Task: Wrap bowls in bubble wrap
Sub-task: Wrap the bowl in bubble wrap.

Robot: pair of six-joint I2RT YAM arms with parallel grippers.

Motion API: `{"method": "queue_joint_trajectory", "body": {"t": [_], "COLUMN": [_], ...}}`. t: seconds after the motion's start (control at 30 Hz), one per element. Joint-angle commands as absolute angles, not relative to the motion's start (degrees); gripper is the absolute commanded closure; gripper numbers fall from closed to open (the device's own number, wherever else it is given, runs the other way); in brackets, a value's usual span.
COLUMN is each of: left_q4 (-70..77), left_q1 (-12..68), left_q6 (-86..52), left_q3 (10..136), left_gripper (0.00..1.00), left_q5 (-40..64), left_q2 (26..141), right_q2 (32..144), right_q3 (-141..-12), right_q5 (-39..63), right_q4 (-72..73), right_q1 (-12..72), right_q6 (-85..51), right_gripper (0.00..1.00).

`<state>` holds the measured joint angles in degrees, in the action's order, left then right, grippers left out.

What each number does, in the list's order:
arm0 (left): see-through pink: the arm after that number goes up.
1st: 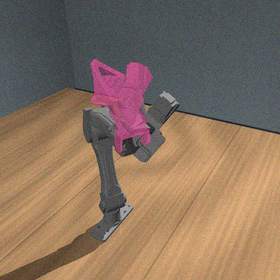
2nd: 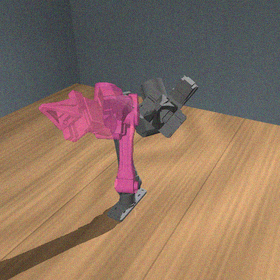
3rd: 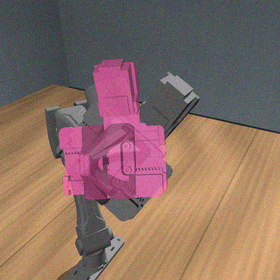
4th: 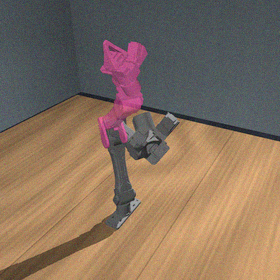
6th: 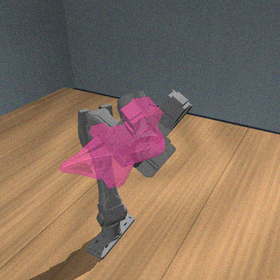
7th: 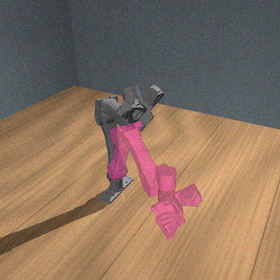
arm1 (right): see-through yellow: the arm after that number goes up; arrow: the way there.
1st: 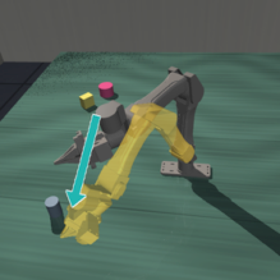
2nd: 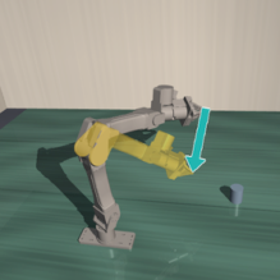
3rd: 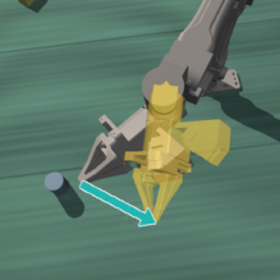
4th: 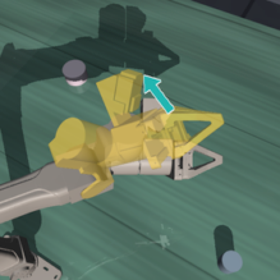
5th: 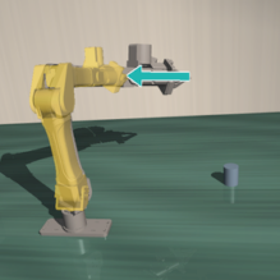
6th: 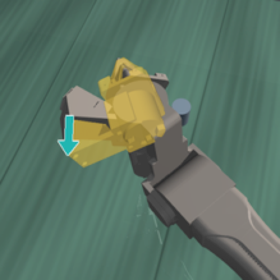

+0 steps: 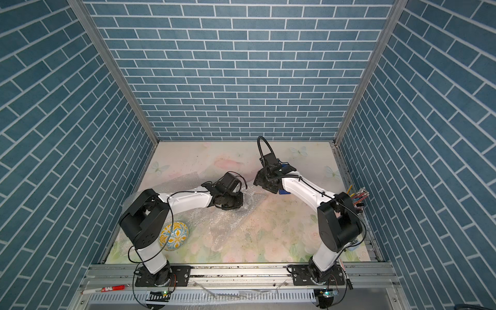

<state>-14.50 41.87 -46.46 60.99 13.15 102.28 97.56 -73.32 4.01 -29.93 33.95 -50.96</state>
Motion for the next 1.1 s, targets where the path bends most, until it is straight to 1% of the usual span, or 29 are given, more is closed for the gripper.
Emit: {"method": "queue_joint_trajectory", "body": {"t": [0.0,0.07,0.2,0.3,0.37,0.47,0.53,0.63,0.67,0.7,0.73,0.77,0.87,1.07], "left_q4": [-15.63,-15.56,-15.12,-14.75,-14.64,-14.55,-14.42,-14.16,-14.15,-14.06,-14.01,-13.96,-13.37,-12.04], "left_q1": [41.5,41.49,41.51,41.4,41.31,41.23,41.15,41.13,41.01,41.04,41.04,40.95,40.87,40.69], "left_q6": [-45.44,-45.43,-45.7,-45.79,-45.88,-46.04,-46.01,-46.1,-46.15,-46.23,-46.23,-46.44,-46.68,-47.44], "left_q3": [60.29,60.12,59.42,59.11,59.06,58.98,58.97,58.97,59.11,59.15,59.21,59.24,59.07,59.05], "left_gripper": [0.94,0.94,0.94,0.94,0.94,0.94,0.95,0.95,0.95,0.95,0.95,0.95,0.95,0.95], "left_q5": [13.1,13.0,13.15,13.27,13.36,13.36,13.46,13.66,13.64,13.8,13.73,13.71,13.62,14.24], "left_q2": [103.36,103.11,102.82,102.68,102.73,102.61,102.65,102.87,103.0,103.16,103.11,103.24,103.36,104.19], "right_q2": [103.09,106.36,112.09,116.54,119.12,120.75,120.64,119.65,119.17,118.53,118.12,117.21,114.11,104.12], "right_q3": [-78.53,-81.55,-87.35,-91.1,-92.93,-92.94,-91.3,-88.51,-87.77,-87.26,-87.05,-86.79,-85.08,-79.45], "right_q5": [4.66,4.66,3.64,4.37,4.66,4.66,6.34,7.33,7.68,7.74,7.82,7.82,8.49,10.03], "right_q4": [-33.42,-34.19,-36.17,-37.09,-37.43,-37.16,-36.13,-33.94,-33.37,-32.98,-32.97,-32.8,-31.65,-29.43], "right_q1": [32.65,31.63,30.09,28.85,28.55,28.56,28.49,28.56,28.54,28.56,28.52,28.55,28.64,30.71], "right_q6": [-47.5,-46.49,-44.12,-42.69,-42.03,-41.96,-42.58,-43.39,-43.63,-43.77,-43.9,-44.02,-44.88,-47.43], "right_gripper": [0.28,0.28,0.34,0.33,0.33,0.37,0.44,0.6,0.68,0.81,0.89,1.0,1.0,1.0]}}
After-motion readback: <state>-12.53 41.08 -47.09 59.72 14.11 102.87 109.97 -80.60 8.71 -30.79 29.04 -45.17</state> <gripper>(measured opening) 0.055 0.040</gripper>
